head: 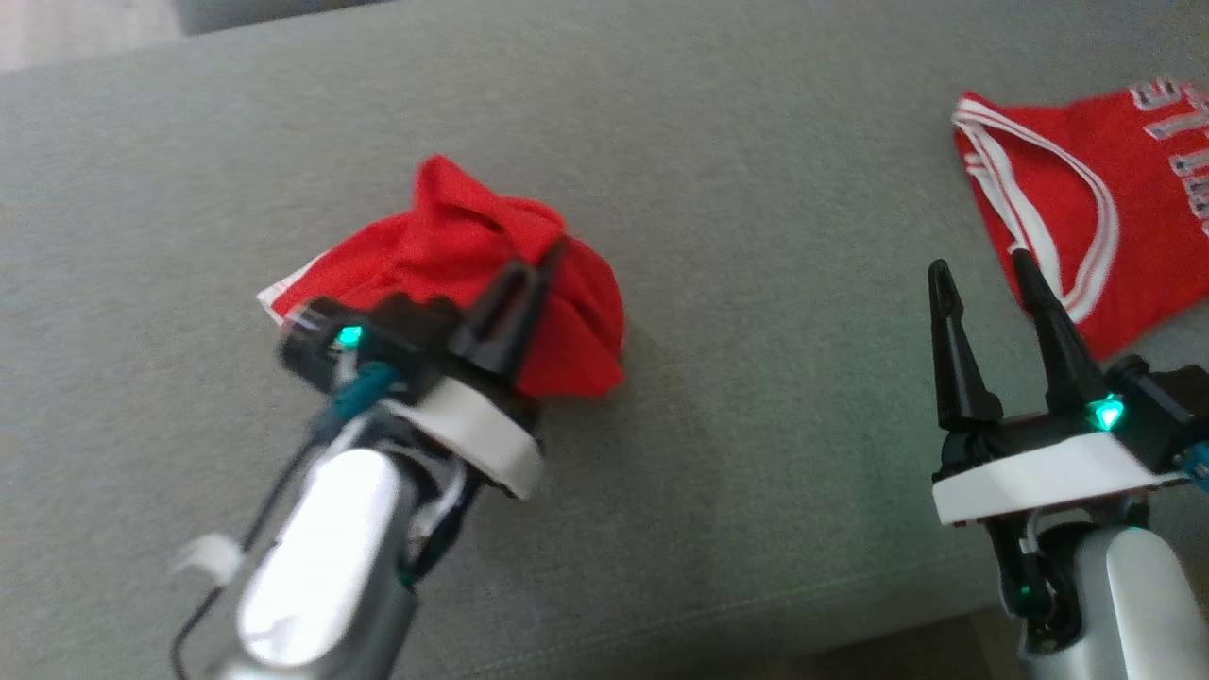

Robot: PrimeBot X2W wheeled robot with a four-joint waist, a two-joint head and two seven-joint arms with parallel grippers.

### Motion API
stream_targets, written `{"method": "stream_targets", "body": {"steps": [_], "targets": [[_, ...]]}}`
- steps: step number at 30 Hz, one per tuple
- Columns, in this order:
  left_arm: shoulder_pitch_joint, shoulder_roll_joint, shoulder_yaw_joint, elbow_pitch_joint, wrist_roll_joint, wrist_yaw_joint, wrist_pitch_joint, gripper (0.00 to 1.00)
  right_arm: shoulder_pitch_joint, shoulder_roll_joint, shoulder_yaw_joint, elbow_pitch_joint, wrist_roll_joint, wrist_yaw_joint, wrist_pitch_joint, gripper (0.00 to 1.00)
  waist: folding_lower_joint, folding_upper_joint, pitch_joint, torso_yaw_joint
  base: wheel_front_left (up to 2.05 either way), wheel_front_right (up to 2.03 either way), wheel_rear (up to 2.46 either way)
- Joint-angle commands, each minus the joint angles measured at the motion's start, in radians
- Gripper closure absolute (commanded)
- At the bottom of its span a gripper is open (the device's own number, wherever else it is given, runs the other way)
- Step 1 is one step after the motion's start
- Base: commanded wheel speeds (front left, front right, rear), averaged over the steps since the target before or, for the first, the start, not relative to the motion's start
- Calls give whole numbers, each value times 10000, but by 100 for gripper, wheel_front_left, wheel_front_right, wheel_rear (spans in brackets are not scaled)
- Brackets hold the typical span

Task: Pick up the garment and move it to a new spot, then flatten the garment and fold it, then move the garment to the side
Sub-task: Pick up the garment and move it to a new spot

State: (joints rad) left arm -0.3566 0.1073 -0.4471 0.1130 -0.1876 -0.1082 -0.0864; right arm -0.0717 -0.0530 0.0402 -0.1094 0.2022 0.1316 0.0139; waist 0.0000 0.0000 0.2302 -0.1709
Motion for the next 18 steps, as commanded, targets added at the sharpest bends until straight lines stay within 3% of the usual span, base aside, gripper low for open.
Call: {"method": "stream_targets", "body": {"steps": [1,8,9,10,11,12,18], "targets": [[-377,20,135,-117,41,-60,25,100,-279,8,231,-263,82,-9,-121,0,0,0,415,-452,0,0,0],[-800,-35,-946,1487,33,-175,-15,100,-361,24,147,72,214,-9,-379,0,0,0,802,-865,0,0,0],[-818,-34,-1023,1628,26,-179,-64,96,-377,25,138,105,234,-9,-412,0,0,0,812,-866,0,0,0],[-832,-31,-1080,1737,27,-182,-128,63,-385,25,124,138,240,-9,-439,0,0,0,812,-855,0,0,0],[-854,-21,-1127,1809,64,-182,-222,6,-388,25,96,164,239,-9,-463,0,0,0,792,-817,0,0,0],[-867,-16,-1182,1834,115,-179,-347,0,-386,26,72,177,229,-9,-482,0,0,0,760,-755,0,0,0],[-541,35,-1221,1351,190,67,-1162,0,-374,26,56,222,50,-9,-408,0,0,0,348,-211,0,0,0]]}}
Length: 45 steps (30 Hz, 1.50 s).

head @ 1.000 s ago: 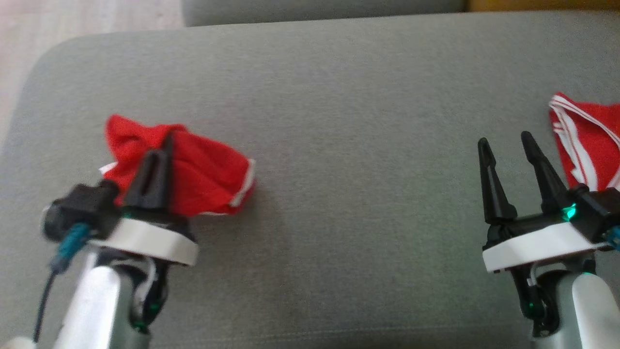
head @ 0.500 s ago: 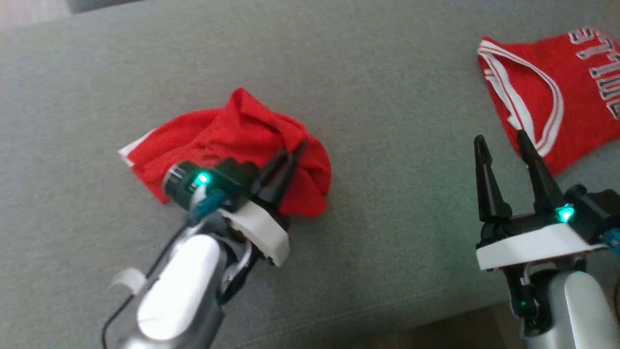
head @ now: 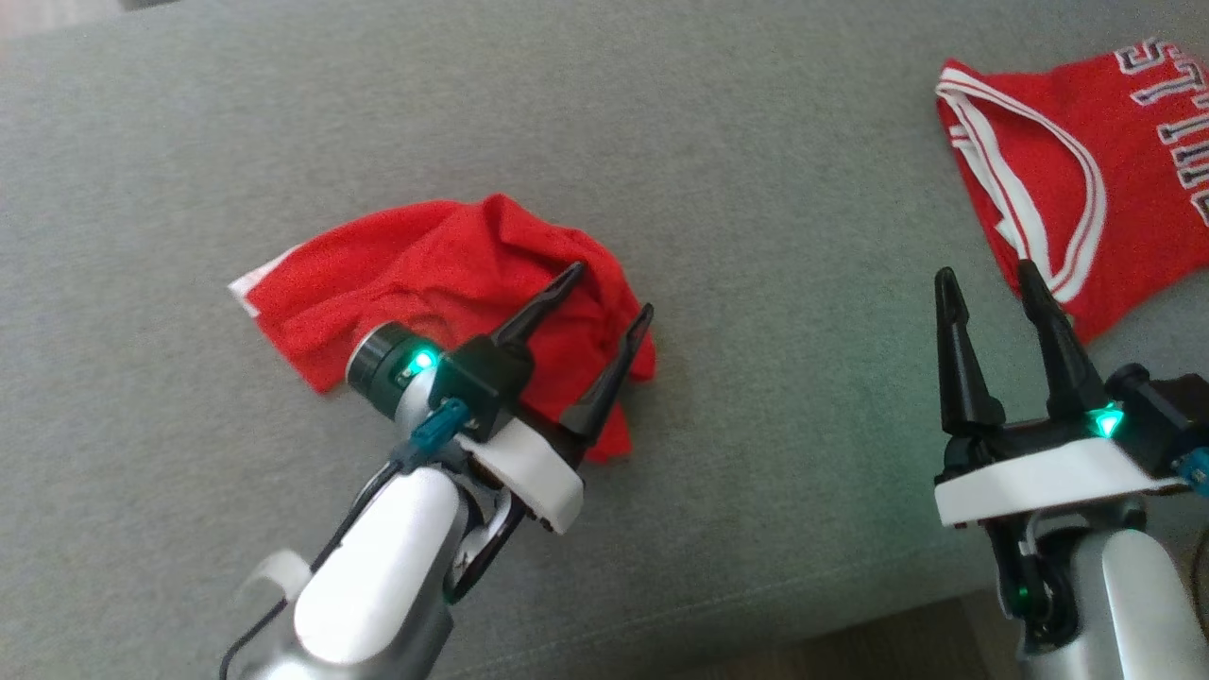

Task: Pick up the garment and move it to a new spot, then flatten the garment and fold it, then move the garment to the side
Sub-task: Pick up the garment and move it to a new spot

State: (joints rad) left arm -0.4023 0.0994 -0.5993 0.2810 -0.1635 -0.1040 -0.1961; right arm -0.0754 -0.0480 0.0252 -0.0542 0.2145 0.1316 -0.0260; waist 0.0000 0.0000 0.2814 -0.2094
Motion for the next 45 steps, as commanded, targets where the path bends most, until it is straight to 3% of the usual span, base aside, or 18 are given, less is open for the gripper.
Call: {"method": "stream_targets", "body": {"steps": [1,17,27,45], "targets": [[13,140,382,-458,-92,122,-123,0,-329,-23,200,-338,-108,-9,19,0,0,0,-248,290,0,0,0],[1703,1087,3132,-1600,-1329,2027,-487,0,8,-73,80,-519,-626,-9,696,0,0,0,-1476,1887,0,0,0],[2820,1686,3839,-2030,-1627,2337,-492,0,361,-211,75,-520,-583,-9,852,0,0,0,-1930,1959,0,0,0],[3583,1837,3694,-2595,-1678,2614,-146,0,919,-171,-198,-791,-522,-9,1025,0,0,0,-2208,1896,0,0,0]]}}
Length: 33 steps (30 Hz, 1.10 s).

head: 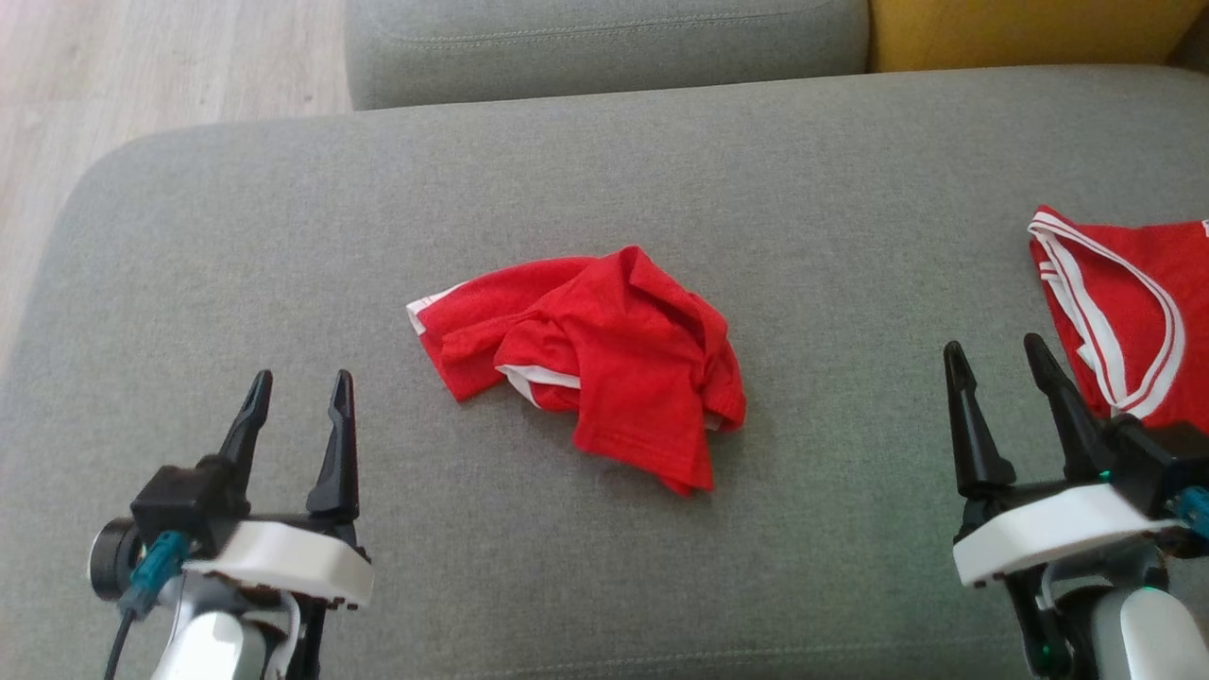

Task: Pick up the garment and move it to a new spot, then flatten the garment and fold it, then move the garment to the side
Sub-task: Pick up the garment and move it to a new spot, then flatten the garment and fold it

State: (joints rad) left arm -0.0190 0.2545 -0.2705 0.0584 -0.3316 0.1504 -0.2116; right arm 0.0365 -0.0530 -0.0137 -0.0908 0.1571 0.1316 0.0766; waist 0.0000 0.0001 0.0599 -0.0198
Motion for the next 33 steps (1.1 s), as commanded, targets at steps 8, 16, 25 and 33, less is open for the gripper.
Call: {"method": "stream_targets", "body": {"steps": [8,16,25,33], "targets": [[-320,347,393,-459,-14,136,25,0,-234,-81,216,-402,45,-9,-39,0,0,-1,132,24,0,0,0],[-529,351,276,-536,32,137,44,0,-355,-215,905,-200,59,-9,177,0,0,-1,354,212,0,0,0],[-1169,235,-14,-582,173,12,-51,0,-767,-615,3146,995,535,-9,659,0,0,-1,1037,695,0,0,0],[-1682,55,-167,-342,212,-123,-251,0,-1500,-828,4795,2000,478,-9,396,0,0,-1,1584,1052,0,0,0]]}}
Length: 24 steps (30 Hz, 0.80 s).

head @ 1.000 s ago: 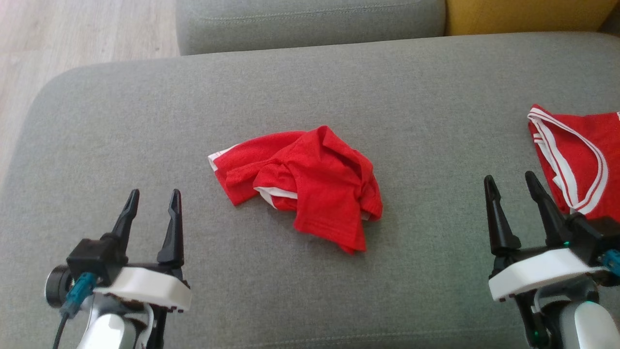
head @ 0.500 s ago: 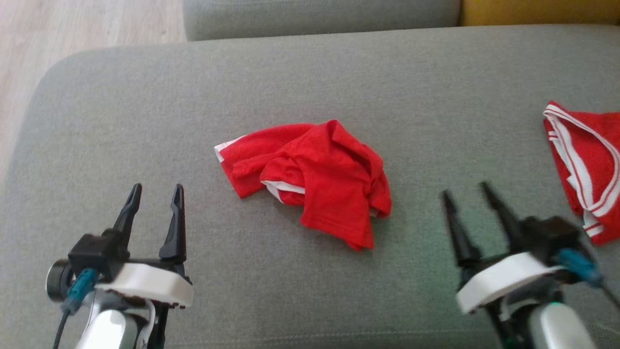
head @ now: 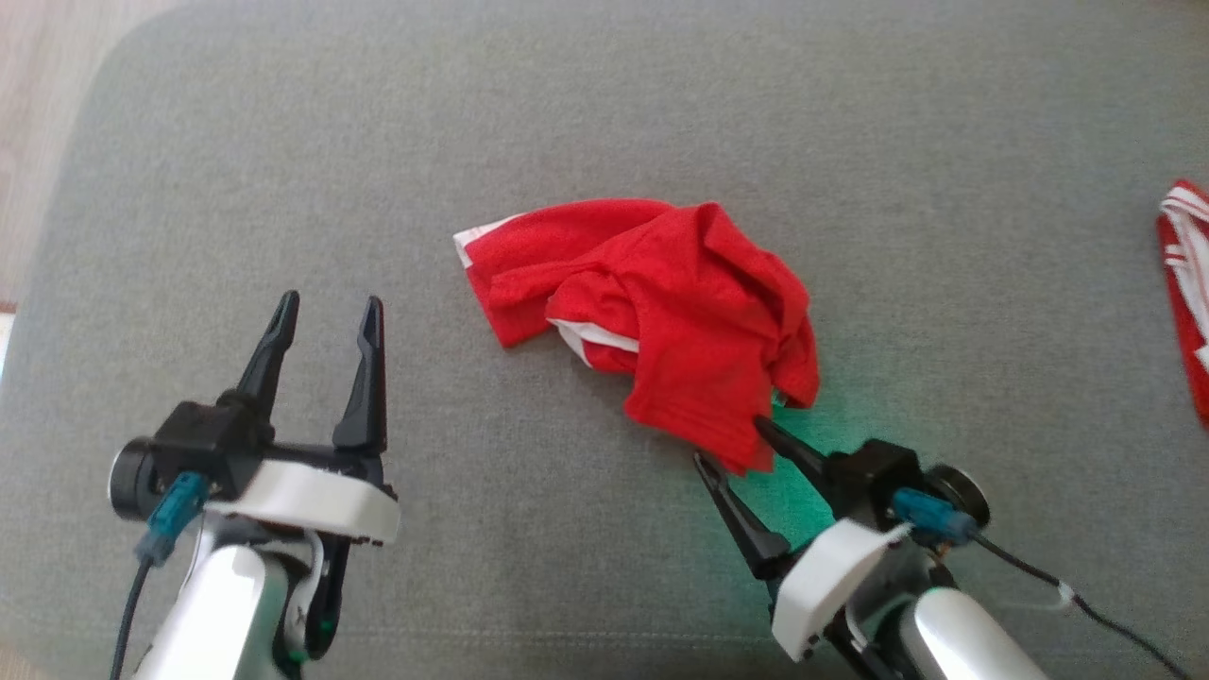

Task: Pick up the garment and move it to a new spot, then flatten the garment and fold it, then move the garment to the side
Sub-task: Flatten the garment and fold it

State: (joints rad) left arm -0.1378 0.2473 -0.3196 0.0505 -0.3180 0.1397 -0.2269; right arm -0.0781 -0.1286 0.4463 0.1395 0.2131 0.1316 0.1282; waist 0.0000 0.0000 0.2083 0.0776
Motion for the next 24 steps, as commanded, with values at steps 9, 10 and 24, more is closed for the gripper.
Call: {"method": "stream_targets", "body": {"steps": [9,10,24], "targets": [[-963,-83,239,3,117,-146,-257,0,-1266,-250,634,936,-684,-9,-93,0,0,0,514,302,0,0,0],[-991,-109,228,33,124,-157,-269,0,-1342,-253,660,1080,-695,-9,-107,0,0,0,529,320,0,0,0],[-1084,-288,336,261,209,-258,-342,0,-1844,-245,772,1146,-126,-9,-726,100,0,0,541,289,0,0,0]]}}
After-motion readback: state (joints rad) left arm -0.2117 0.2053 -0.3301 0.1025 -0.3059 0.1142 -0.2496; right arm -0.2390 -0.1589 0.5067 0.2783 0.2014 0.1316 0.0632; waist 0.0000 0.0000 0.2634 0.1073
